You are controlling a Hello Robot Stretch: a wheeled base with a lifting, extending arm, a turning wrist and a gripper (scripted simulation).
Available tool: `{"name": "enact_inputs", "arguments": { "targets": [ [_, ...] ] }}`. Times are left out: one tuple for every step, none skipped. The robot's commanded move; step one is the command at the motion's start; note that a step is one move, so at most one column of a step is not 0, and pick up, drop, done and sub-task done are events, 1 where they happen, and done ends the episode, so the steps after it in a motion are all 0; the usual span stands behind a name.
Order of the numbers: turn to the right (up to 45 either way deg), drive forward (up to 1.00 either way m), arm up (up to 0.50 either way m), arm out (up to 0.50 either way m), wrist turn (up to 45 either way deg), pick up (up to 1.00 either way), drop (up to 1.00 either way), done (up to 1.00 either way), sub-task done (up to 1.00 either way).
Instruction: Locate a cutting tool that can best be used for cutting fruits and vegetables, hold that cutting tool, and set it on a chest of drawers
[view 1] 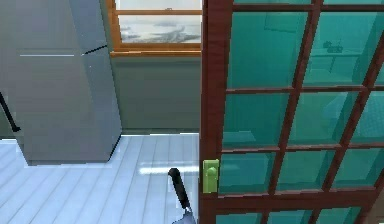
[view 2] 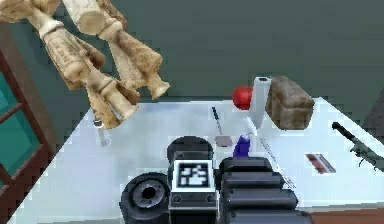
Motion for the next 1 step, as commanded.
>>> {"name": "enact_inputs", "arguments": {
  "targets": [
    [-45.0,0.0,0.0,0.0,0.0,0.0,0.0,0.0,0.0]
  ]
}}
